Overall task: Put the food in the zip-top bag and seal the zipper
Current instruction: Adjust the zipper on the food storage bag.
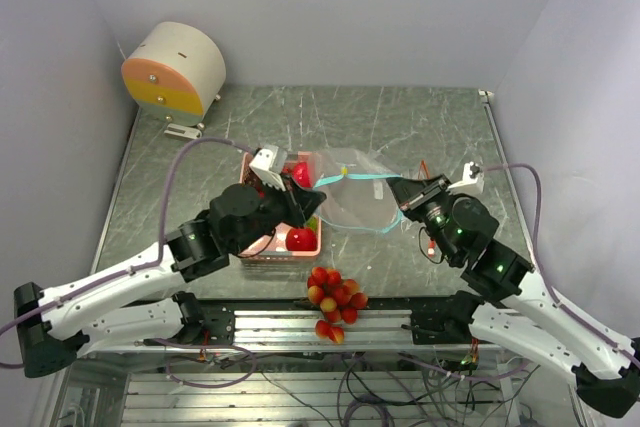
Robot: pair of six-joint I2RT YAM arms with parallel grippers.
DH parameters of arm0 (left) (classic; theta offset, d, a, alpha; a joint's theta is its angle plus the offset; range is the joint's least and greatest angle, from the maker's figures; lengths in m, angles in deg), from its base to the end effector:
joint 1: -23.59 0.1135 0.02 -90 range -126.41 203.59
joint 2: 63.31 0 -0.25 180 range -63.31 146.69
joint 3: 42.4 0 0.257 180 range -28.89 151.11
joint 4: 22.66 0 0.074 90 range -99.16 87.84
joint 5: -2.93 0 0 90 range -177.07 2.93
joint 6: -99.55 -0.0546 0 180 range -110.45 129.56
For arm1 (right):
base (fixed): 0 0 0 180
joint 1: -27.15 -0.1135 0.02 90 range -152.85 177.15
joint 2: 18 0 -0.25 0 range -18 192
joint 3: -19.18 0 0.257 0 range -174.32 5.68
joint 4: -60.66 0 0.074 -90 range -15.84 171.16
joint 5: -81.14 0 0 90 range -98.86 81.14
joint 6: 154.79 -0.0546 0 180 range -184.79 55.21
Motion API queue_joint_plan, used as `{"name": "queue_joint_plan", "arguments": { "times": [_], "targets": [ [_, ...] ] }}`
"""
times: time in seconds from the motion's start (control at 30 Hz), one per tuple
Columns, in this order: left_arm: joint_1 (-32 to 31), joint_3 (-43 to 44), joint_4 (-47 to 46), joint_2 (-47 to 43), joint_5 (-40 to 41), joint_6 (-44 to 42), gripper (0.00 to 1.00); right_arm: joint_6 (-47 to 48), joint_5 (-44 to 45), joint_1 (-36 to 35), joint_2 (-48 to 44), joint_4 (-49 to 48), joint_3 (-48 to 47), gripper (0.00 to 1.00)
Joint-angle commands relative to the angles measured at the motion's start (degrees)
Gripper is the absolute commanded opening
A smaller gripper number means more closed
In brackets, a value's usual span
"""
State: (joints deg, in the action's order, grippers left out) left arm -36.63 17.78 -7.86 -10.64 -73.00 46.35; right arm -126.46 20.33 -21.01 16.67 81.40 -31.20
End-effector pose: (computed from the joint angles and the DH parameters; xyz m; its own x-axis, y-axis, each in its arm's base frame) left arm 0.1353 -0.2096 0.3298 -0.4830 -0.3258 -0.8127 0.5405 0.6193 -0.5695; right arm 0.1419 0.1186 0.3146 -0.3150 0.8002 -0.5104 -0.1034 0.5056 0.8565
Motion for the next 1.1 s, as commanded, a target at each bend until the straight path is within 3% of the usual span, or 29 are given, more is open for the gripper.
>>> {"name": "queue_joint_plan", "arguments": {
  "times": [0.0,0.1,0.2,0.27,0.33,0.53,0.83,0.97,1.07],
  "targets": [
    [-0.11,4.79,11.71,-1.33,7.92,-4.5,0.07,9.92,4.18,0.26,3.44,8.12,-6.66,0.03],
    [-0.08,6.61,12.94,-1.43,9.28,-6.02,0.07,19.02,-1.15,0.25,5.92,7.09,-9.91,0.2],
    [-0.07,9.6,16.97,-0.55,12.91,-6.79,0.07,28.01,-9.91,0.21,5.77,3.27,-11.58,0.45],
    [-0.08,11.67,20.85,-0.29,16.55,-6.56,0.07,32.06,-14.04,0.26,4.52,2.54,-12.49,0.67],
    [-0.07,12.97,23.45,-0.83,19.46,-6.48,0.07,34.46,-16.71,0.26,3.23,3.03,-13.54,0.75],
    [-0.08,18.43,29.98,-3.06,26.39,-7.01,0.07,35.76,-17.52,0.25,2.45,11.42,-16.2,0.77],
    [-0.08,31.76,46.26,0.84,41.24,-5.19,0.07,33.97,-25.05,0.26,3.26,18.69,-9.84,0.75],
    [-0.07,36.7,58.17,3.45,51.86,1.42,0.07,33.54,-26.4,0.22,3.27,19.49,-8.12,0.74],
    [-0.06,36.18,60.6,5.27,53.67,4.85,0.07,33.69,-27.25,0.14,3.75,19.91,-7.48,0.74]
  ]
}}
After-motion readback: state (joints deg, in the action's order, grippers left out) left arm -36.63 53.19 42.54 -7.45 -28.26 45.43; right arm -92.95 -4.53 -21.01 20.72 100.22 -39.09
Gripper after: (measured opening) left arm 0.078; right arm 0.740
